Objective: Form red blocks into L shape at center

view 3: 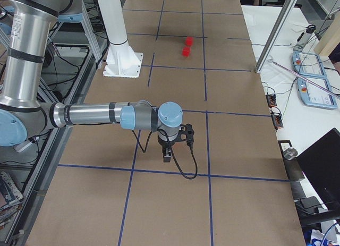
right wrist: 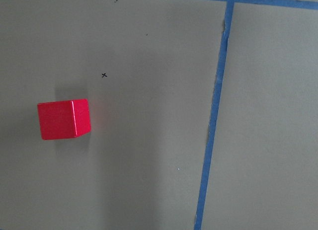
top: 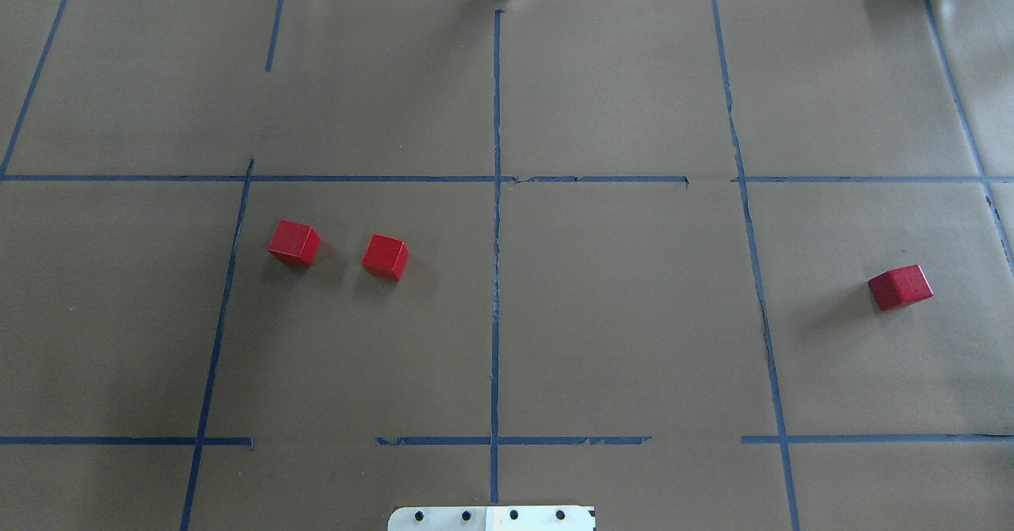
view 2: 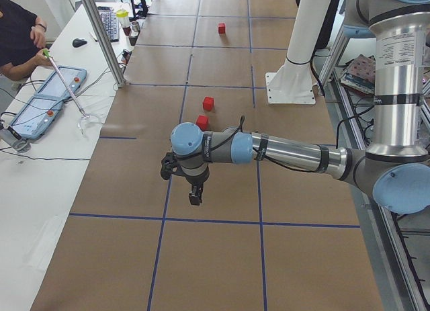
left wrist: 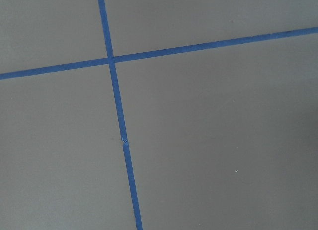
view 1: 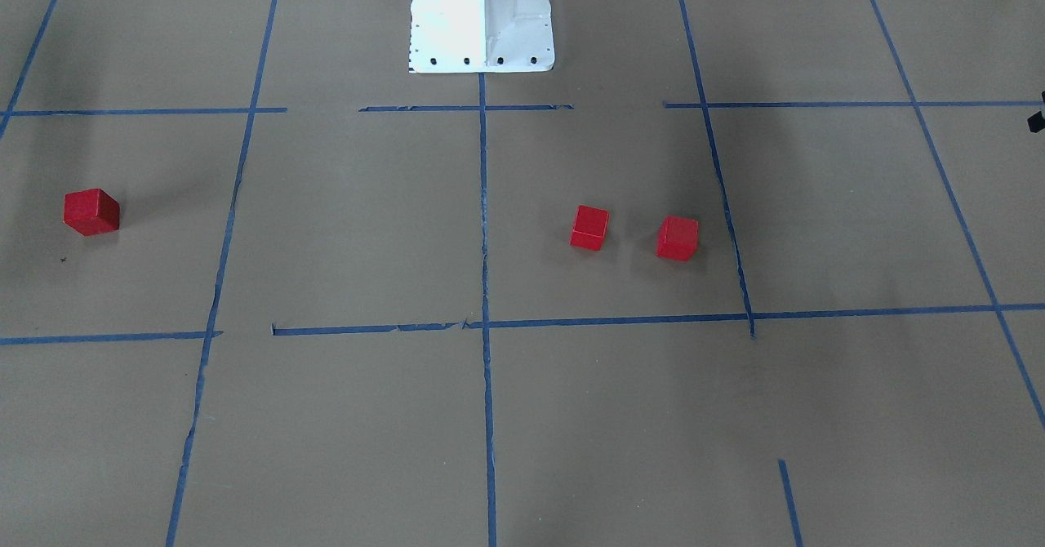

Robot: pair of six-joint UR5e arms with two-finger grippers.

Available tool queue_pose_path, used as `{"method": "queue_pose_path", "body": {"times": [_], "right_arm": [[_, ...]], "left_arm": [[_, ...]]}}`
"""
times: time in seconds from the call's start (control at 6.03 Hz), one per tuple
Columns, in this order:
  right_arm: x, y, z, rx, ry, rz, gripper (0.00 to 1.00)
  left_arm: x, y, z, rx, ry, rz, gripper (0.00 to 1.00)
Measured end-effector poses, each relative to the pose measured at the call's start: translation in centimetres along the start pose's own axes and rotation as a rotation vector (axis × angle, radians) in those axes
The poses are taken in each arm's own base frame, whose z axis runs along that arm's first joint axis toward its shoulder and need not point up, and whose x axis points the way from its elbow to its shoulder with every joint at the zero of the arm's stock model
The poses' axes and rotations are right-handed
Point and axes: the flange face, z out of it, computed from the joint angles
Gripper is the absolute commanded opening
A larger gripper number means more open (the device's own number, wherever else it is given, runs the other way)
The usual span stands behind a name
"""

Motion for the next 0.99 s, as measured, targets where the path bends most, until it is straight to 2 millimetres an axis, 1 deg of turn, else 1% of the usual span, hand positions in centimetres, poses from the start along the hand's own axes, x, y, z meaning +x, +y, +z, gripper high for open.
{"method": "queue_pose_path", "body": {"times": [0.33, 0.99], "right_arm": [[0.06, -0.09, -0.09, 0.002, -0.002, 0.003, 1.00], [-0.09, 0.04, -0.21, 0.008, -0.002, -0.005, 1.00]], "left_arm": [[-0.29, -0.09, -0.20, 0.010, -0.008, 0.002, 1.00], [-0.47, 0.52, -0.21, 0.010, -0.012, -0.005, 1.00]]}}
